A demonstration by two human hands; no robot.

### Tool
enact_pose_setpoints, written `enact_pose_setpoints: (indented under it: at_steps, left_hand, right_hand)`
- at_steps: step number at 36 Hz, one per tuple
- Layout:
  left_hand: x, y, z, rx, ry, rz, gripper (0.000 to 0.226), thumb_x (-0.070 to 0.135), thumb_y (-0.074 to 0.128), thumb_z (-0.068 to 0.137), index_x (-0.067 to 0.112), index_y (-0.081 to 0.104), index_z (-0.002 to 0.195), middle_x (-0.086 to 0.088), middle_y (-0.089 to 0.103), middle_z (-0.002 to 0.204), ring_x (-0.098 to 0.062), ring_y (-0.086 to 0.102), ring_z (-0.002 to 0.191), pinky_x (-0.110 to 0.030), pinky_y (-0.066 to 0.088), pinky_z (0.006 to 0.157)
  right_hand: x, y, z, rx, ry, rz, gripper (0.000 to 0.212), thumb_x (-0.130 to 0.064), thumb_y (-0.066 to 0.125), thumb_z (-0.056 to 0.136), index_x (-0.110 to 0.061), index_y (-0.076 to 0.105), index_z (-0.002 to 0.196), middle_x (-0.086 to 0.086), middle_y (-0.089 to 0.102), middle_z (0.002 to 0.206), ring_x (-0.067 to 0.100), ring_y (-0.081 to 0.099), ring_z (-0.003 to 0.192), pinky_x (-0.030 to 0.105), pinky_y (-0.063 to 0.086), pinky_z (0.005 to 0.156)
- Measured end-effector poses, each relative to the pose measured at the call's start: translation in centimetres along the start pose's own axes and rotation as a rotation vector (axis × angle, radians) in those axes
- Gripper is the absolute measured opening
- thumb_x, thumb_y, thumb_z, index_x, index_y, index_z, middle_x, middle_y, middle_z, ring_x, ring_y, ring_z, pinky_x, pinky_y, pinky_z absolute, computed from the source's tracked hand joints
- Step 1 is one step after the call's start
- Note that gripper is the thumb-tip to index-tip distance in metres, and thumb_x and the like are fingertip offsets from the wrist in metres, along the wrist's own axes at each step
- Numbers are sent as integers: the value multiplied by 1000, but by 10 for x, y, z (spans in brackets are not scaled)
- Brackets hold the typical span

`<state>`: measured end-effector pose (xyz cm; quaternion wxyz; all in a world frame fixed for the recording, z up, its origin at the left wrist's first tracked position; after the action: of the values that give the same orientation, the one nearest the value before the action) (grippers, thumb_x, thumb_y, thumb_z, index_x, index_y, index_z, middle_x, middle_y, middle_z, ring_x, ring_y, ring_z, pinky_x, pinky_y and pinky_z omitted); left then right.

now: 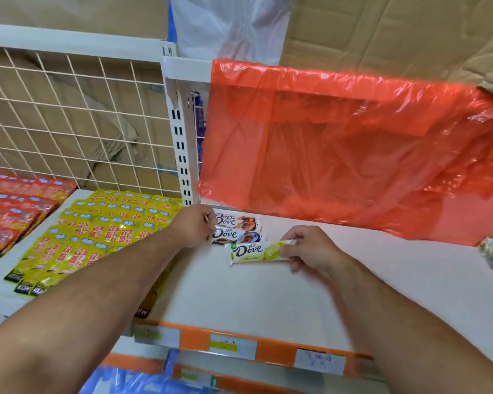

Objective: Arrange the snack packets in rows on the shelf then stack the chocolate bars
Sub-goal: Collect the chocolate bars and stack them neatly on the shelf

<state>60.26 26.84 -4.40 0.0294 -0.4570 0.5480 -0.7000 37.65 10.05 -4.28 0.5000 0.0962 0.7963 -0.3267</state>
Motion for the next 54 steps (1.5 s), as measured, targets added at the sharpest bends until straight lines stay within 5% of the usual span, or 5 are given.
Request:
enact_pose_setpoints:
  at_steps: [7,17,26,43,54]
  left_hand:
    - [-3,-1,20,-6,48,121,11,8,57,82,11,67,78,-6,71,79,-27,67,77,-31,54,69]
    - [-5,1,37,-40,78,244,12,9,55,83,13,67,85,-9,71,91,-29,65,92,-29,48,73]
    - [-3,2,44,-93,89,337,13,9,60,79,11,69,89,-8,71,90,-26,66,90,-28,50,70]
    - [39,29,17,150,396,487,47,39,40,81,24,59,121,3,62,116,-26,55,111,-43,27,94]
    - [57,46,6,188,358,463,57,30,44,71,19,59,125,-3,65,114,-32,60,105,-42,44,88]
  right_hand:
    - [2,11,4,75,20,28,15,-1,78,80,-7,66,86,15,63,60,26,56,47,56,57,69]
    - [-6,16,-1,138,67,61,16,2,76,81,-4,65,90,13,60,55,22,54,42,21,45,42]
    - [1,15,8,138,62,92,15,1,78,80,-5,65,86,14,61,55,25,54,45,49,56,67]
    - [28,-17,20,79,103,88,13,-3,77,81,-7,68,89,15,64,61,26,58,48,44,48,68]
    - [53,-77,33,198,179,45,10,-4,73,83,-3,66,90,9,58,55,22,50,45,31,51,54]
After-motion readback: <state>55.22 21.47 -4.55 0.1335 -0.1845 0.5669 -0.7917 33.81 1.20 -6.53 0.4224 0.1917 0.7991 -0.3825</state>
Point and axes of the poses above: each hand's wrist, its own z-axis towards the middle knuckle, its own y-axis out of the palm, x = y × z, the point moved 2 cm from there along z, towards the middle knuckle
